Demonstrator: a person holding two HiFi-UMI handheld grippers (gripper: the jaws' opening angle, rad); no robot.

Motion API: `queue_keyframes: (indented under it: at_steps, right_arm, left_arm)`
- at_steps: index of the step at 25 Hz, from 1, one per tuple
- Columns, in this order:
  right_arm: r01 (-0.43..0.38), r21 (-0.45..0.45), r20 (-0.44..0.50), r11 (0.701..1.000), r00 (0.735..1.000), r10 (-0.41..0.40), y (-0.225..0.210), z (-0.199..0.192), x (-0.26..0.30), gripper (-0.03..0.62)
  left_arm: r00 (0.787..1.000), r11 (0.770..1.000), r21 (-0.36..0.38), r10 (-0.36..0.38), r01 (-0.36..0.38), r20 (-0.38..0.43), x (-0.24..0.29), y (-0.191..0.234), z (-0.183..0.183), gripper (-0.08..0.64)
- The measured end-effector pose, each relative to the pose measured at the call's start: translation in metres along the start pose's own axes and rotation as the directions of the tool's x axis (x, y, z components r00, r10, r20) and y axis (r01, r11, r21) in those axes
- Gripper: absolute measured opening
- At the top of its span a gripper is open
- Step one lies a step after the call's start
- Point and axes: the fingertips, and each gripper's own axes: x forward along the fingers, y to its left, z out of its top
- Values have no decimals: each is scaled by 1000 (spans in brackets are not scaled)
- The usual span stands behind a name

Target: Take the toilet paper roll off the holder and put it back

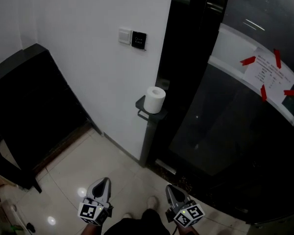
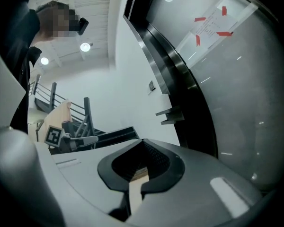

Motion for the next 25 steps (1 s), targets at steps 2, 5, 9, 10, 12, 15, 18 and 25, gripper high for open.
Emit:
queue_keyframes:
  at_steps: [2,5,9,10,12,15,18,25]
  right_arm:
    - [-18,13,-7,1000,1000,18,-11,1,13,12]
    - [-59,14,-7,998,998,59,-26,6,37,13]
    - [-137,-23,-2,990,991,137,-43,28,69,12]
    - [-145,-17,3,989,989,145,-52,32,74,13]
    - [-158,-12,9,987,987,158,-70,42,84,14]
    - [-165,-15,31,986,986,165,-97,61,97,13]
    - [-186,-20,62,982,980,187,-119,79,109,14]
    - [-206,-54,74,977,975,210,-170,111,114,14]
  left_arm:
    - [1000,1000,4,18,-18,1,8,1,0,2]
    - [999,998,14,54,-54,-3,22,3,2,2]
    - [995,994,34,102,-103,12,52,5,5,2]
    - [994,993,37,111,-111,22,60,4,7,2]
    - [993,992,39,116,-118,33,78,-3,14,2]
    - [992,991,57,119,-122,51,105,-11,19,2]
    - [991,991,60,119,-124,68,134,-23,27,2]
    - [989,991,61,113,-119,93,190,-45,28,2]
